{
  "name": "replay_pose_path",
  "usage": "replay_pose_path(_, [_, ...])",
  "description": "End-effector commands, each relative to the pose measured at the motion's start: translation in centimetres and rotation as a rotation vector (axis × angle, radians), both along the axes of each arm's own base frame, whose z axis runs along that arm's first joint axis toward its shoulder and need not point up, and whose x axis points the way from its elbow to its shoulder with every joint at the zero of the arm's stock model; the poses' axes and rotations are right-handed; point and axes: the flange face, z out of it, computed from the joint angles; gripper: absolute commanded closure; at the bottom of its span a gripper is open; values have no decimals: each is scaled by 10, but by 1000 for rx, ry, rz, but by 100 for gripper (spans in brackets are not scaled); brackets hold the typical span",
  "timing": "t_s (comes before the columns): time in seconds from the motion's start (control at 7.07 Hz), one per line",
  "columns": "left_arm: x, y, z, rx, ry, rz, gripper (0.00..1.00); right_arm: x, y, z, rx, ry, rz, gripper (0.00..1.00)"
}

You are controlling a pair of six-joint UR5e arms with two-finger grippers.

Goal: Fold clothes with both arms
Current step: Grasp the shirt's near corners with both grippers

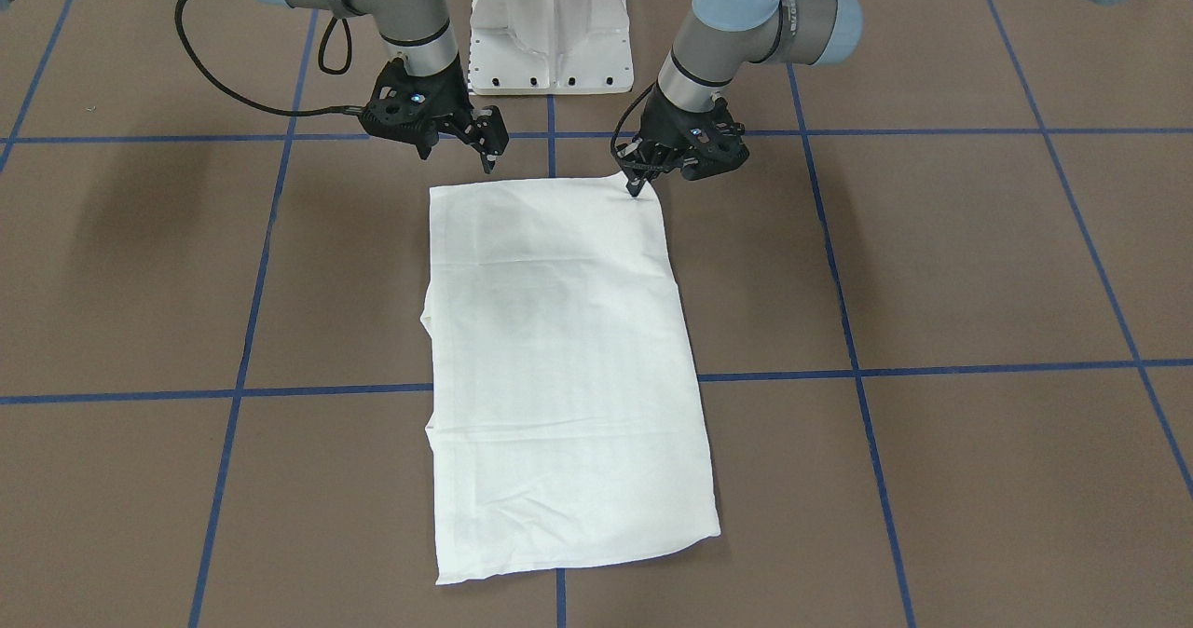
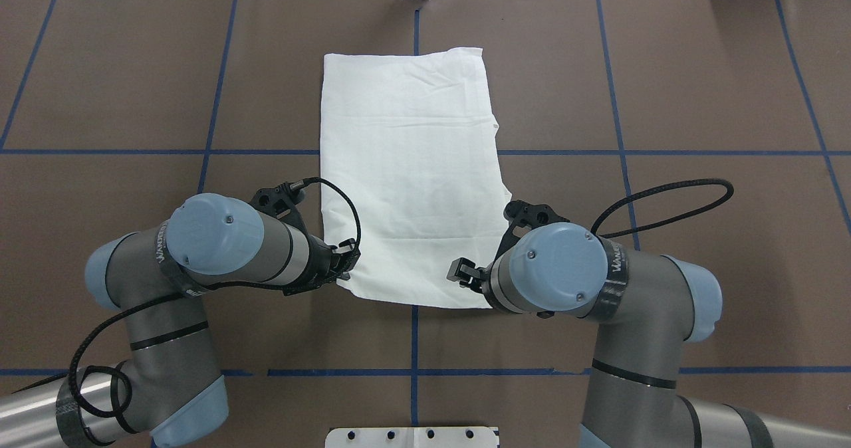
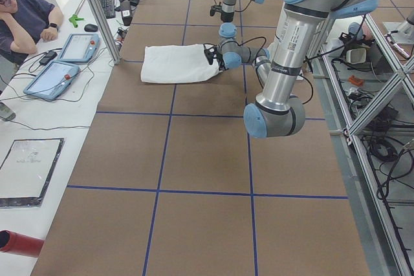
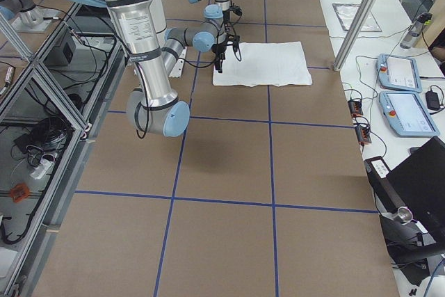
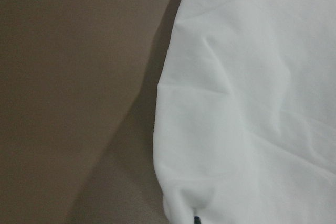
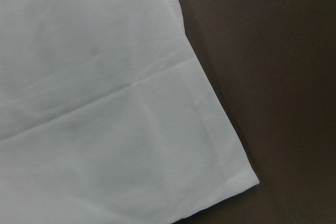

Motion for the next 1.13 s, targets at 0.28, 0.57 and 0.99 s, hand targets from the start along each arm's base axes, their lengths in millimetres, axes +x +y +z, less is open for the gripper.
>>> replay_pose_path(0.28, [0, -1, 2, 2, -4, -2, 100, -49, -9, 4, -231, 29, 229, 0])
replay_pose_path(0.57, [0, -1, 2, 2, -2, -2, 100, -56, -10, 18, -251, 57, 245, 0])
replay_pose_path(0.99, [0, 0, 1, 4, -1, -4, 100, -66, -11, 31, -255, 80, 244, 0])
